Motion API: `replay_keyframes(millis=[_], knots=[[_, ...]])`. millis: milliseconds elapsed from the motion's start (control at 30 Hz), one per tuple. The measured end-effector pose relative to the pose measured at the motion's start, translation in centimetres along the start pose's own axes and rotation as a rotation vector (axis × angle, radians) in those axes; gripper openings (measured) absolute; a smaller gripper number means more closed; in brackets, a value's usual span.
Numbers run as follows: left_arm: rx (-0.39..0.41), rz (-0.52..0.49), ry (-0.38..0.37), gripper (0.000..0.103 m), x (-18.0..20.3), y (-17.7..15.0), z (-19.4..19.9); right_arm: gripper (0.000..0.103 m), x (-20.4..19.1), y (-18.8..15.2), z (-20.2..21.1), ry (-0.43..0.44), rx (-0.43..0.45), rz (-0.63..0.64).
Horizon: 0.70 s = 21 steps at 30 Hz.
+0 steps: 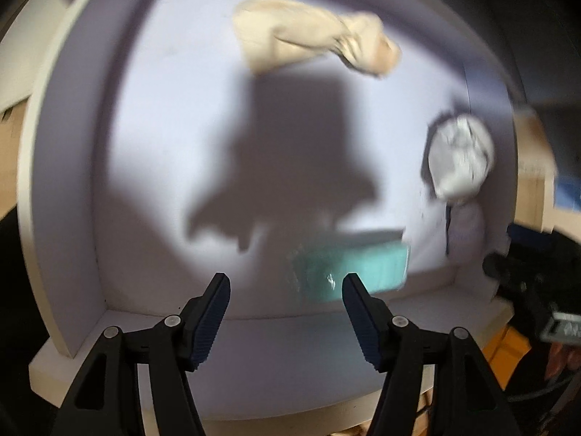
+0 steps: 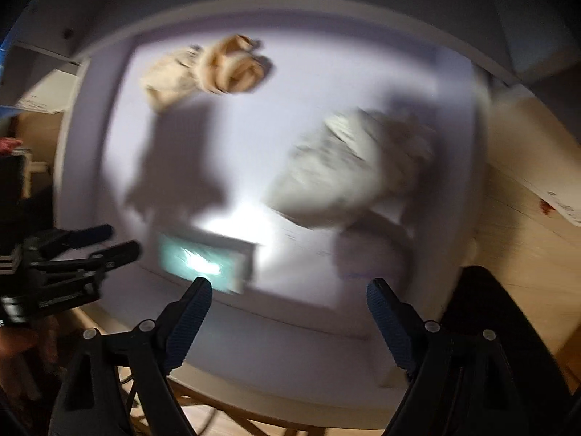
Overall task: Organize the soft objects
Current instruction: 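Grasp the grey knit cloth with the right gripper while the left gripper reaches for the teal package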
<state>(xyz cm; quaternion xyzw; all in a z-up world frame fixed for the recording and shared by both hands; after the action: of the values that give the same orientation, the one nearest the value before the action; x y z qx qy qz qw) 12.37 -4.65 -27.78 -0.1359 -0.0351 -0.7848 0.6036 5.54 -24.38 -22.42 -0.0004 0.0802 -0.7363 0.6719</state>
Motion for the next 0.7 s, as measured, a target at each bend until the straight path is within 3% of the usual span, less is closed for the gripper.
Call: replay_keyframes(millis=[233, 367, 500, 700], knots=[[-0.026, -0.075, 0.017, 0.066, 1.5, -0.2, -0.7, 0.088, 2.4, -0.6, -4.0, -0.177, -0.08, 0.022], [-0.045, -0.109, -0.004, 0.066, 2.5, -0.3, -1.3, 0.084, 1.9, 0.3, -4.5, -0.186, -0.065, 0.039], [-0.061, -0.199, 0.037, 0.066, 3.9, -0.3, -2.1, 0.084, 1.7, 0.7, -5.6, -0.237, -0.095, 0.043], [-0.096, -0.38, 0.172, 0.066, 5.1, 0.2, -4.1, 0.078, 2.2, 0.9, -4.6, -0.255, -0.091, 0.053]])
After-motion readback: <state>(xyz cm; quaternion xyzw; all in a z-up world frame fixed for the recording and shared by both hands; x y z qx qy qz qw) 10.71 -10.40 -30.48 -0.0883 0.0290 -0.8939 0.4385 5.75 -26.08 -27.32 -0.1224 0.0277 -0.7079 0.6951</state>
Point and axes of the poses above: each gripper's, at about its wrist camera, not at the fingertips, and z roughly against the way its jaws point, x to its right, y to its top, the point moved 7 cm from there along -z, roughly the way its jaws point, and after that the axes turned 1 degree about x, right-handed, at the moved point
